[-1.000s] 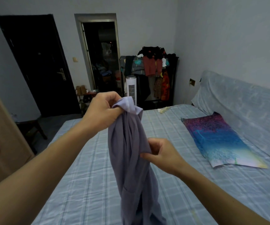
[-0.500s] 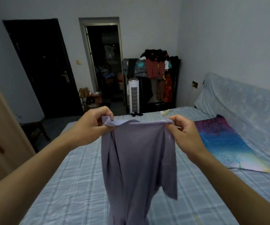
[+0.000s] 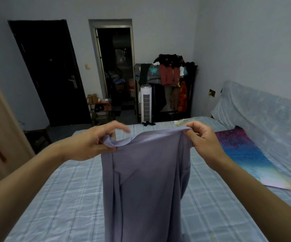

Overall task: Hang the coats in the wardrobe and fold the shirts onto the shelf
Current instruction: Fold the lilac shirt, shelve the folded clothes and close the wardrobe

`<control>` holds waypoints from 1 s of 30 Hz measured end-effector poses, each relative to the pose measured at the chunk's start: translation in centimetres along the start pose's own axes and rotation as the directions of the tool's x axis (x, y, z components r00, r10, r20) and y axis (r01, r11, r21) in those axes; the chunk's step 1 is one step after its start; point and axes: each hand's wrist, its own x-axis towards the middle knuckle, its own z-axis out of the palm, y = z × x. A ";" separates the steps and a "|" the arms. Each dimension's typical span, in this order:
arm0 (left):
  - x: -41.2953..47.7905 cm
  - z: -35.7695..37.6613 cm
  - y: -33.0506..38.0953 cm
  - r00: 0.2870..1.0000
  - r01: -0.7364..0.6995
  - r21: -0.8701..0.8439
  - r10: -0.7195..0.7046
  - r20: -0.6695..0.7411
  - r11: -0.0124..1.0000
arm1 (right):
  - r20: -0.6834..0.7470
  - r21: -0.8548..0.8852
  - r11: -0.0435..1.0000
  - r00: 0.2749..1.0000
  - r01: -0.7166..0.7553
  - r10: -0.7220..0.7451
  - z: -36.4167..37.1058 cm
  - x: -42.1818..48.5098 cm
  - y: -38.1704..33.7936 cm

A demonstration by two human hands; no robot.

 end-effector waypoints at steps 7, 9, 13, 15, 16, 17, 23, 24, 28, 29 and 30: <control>-1.1 -2.2 0.3 0.996 0.034 -0.003 -0.033 0.084 0.999 | 0.153 -0.016 0.995 0.984 0.097 -0.093 -0.9 1.7 -0.3; -1.4 -2.6 -0.1 0.994 0.055 0.044 -0.059 0.092 0.998 | 0.161 -0.031 0.990 0.979 0.136 -0.129 -1.0 2.2 -0.5; -2.2 -3.4 -1.4 0.990 0.118 0.099 -0.125 0.064 0.988 | 0.136 -0.015 0.982 0.974 0.187 -0.183 -1.7 2.9 -0.8; -3.0 -3.8 -2.3 0.990 0.133 0.145 -0.139 0.036 0.981 | 0.133 -0.034 0.978 0.971 0.206 -0.200 -2.4 3.3 -0.9; -3.4 -4.0 -2.7 0.992 0.123 0.199 -0.125 0.000 0.972 | 0.138 -0.063 0.974 0.968 0.218 -0.208 -2.8 3.4 -0.9; -3.7 -4.2 -3.0 0.994 0.112 0.248 -0.104 -0.043 0.962 | 0.147 -0.093 0.968 0.965 0.231 -0.217 -3.1 3.4 -0.9; -5.0 -5.7 -3.8 0.950 0.065 0.387 0.062 -0.307 0.920 | 0.331 -0.364 0.861 0.914 0.355 -0.236 -4.3 2.4 -0.1; -5.1 -5.8 -3.9 0.943 0.068 0.421 0.079 -0.322 0.904 | 0.364 -0.415 0.820 0.898 0.394 -0.247 -4.4 2.3 0.2; -5.3 -5.7 -4.3 0.905 0.088 0.543 0.161 -0.395 0.835 | 0.502 -0.478 0.729 0.833 0.491 -0.232 -5.1 1.6 1.5; -5.3 -5.7 -4.4 0.890 0.094 0.559 0.183 -0.419 0.824 | 0.530 -0.491 0.714 0.822 0.498 -0.209 -5.2 1.4 2.0; -5.4 -5.7 -4.5 0.872 0.096 0.575 0.209 -0.442 0.813 | 0.551 -0.517 0.695 0.815 0.500 -0.177 -5.3 1.1 2.5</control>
